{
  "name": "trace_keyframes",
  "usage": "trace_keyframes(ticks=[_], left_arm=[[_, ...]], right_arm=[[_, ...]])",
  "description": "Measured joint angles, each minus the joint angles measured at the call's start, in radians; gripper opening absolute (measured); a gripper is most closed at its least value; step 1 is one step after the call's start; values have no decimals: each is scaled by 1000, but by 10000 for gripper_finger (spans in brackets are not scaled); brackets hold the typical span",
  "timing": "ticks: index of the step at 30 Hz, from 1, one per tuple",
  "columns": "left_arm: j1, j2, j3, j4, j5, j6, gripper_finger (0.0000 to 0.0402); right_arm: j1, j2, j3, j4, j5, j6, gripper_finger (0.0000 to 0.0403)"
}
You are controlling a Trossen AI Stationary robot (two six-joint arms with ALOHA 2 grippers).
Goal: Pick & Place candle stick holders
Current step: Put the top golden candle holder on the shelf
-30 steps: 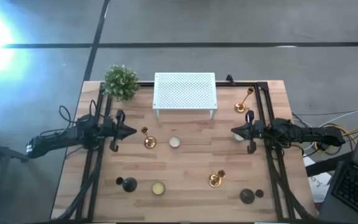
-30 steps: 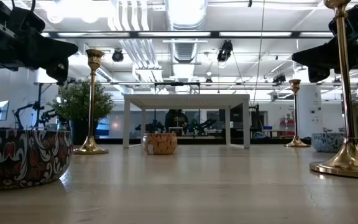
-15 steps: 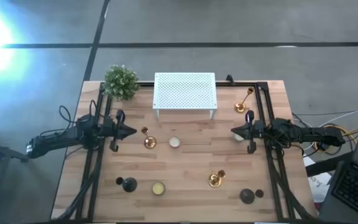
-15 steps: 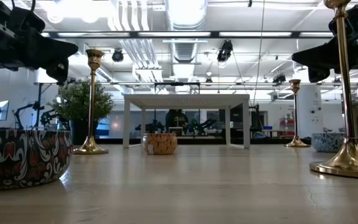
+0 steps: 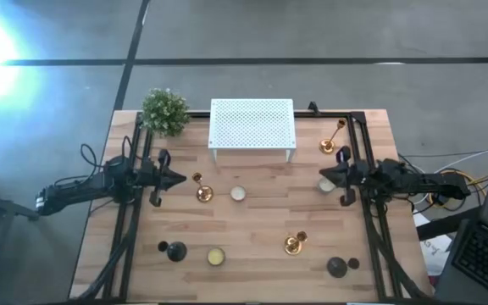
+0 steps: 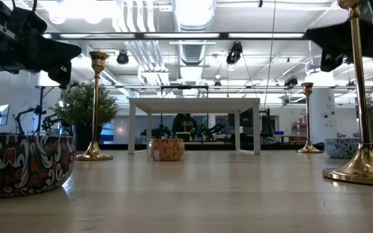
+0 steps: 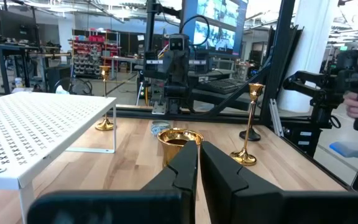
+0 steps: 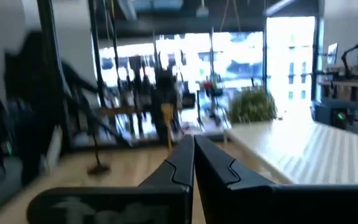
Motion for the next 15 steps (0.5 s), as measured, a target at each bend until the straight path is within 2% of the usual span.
trace_keyframes(ticks=[5, 9, 15], left_arm=[[0, 0, 0, 0, 0, 0, 23], [0, 0, 0, 0, 0, 0, 23], [0, 0, 0, 0, 0, 0, 23]], right_arm=[[0, 1, 0, 25, -2, 153, 8], [0, 2, 0, 10, -19, 167, 8], [0, 9, 0, 52, 41, 141, 8]])
